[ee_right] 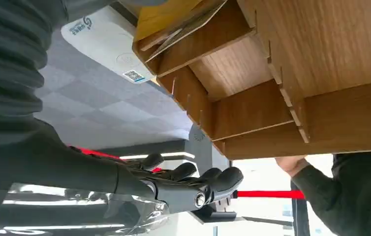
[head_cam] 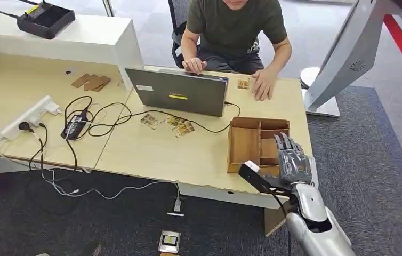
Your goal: Pass the card to the sensor for recognition and then transmit it.
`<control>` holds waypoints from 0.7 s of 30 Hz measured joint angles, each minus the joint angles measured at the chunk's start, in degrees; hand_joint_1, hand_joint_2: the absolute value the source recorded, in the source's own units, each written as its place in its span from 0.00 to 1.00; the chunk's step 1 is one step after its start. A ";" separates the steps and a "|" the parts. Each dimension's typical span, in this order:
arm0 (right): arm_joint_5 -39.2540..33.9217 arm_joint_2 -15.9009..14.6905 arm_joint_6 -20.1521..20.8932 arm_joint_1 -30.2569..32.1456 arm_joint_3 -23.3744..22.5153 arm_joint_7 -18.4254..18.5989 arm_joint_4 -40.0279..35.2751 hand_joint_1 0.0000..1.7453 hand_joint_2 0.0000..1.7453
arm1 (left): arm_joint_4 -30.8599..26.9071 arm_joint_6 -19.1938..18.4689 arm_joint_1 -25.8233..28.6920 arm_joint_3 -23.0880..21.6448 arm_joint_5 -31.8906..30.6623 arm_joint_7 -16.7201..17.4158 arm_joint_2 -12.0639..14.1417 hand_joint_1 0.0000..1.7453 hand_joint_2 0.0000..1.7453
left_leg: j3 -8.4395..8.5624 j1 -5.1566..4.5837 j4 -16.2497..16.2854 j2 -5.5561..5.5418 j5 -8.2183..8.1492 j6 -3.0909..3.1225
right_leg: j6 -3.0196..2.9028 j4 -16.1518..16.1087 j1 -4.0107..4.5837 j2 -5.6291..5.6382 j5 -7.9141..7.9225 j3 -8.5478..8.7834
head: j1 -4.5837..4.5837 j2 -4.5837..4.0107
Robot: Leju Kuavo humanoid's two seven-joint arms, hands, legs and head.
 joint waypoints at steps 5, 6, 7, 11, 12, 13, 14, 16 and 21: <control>0.74 1.16 -1.10 -1.28 -0.39 -0.48 3.92 0.00 1.00 | 0.00 0.18 0.38 0.17 0.00 0.00 -0.13 0.00 1.00 | 0.00 0.00 0.00 0.00 0.00 0.00 | 0.00 -0.01 0.00 0.00 -0.01 -0.02 | 0.00 0.00; 0.77 1.34 -1.09 -1.48 -0.42 -0.57 4.70 0.00 1.00 | 0.00 0.18 0.46 0.22 0.00 -0.02 -0.15 0.00 1.00 | 0.00 0.00 0.00 0.01 0.00 0.00 | 0.00 -0.01 0.00 0.00 -0.01 -0.02 | -0.02 0.00; 0.79 1.51 -1.18 -1.58 -0.44 -0.66 5.33 0.00 1.00 | 0.00 0.17 0.49 0.26 -0.02 -0.07 -0.20 0.00 1.00 | 0.00 0.00 0.00 0.01 -0.01 0.00 | 0.00 -0.01 0.00 0.00 -0.01 -0.02 | -0.02 0.00; 0.70 1.99 -2.41 -1.93 -0.65 -0.92 7.59 0.00 1.00 | 0.00 0.20 0.55 0.57 -0.09 -0.44 -0.24 0.00 1.00 | 0.00 0.00 0.00 0.01 -0.01 0.00 | -0.01 -0.01 0.00 0.00 -0.01 -0.02 | -0.02 0.00; 0.70 2.12 -2.62 -1.97 -0.81 -1.03 8.13 0.00 1.00 | 0.00 0.22 0.57 0.59 -0.13 -0.46 -0.24 0.00 1.00 | 0.00 0.00 0.00 0.01 0.00 0.00 | 0.00 0.00 0.00 0.00 -0.01 -0.01 | -0.02 0.00; 0.70 2.23 -2.76 -2.02 -0.90 -1.14 8.61 0.00 1.00 | 0.00 0.22 0.59 0.59 -0.18 -0.48 -0.24 0.00 1.00 | 0.00 0.00 0.00 0.01 0.00 0.00 | 0.00 0.00 0.00 0.00 -0.01 -0.01 | -0.02 0.00; 0.70 2.34 -2.84 -2.04 -0.90 -1.18 9.05 0.00 1.00 | 0.00 0.22 0.62 0.59 -0.20 -0.50 -0.24 0.00 1.00 | 0.00 0.00 0.00 0.01 0.00 0.00 | 0.00 0.00 0.00 0.00 -0.01 -0.01 | -0.02 0.00; 0.70 2.54 -3.00 -2.10 -0.96 -1.23 9.82 0.00 1.00 | 0.00 0.22 0.67 0.61 -0.22 -0.59 -0.24 0.00 1.00 | 0.00 0.00 0.00 0.01 0.00 0.00 | 0.00 0.00 0.00 0.00 -0.01 -0.01 | -0.02 0.00; 0.74 3.15 -3.72 -2.54 -1.29 -1.69 11.81 0.00 1.00 | 0.00 0.35 0.75 0.79 -0.22 -0.92 -0.26 0.00 1.00 | 0.00 0.00 0.00 0.01 0.00 0.00 | 0.00 0.00 0.00 0.00 -0.01 -0.01 | 0.00 0.00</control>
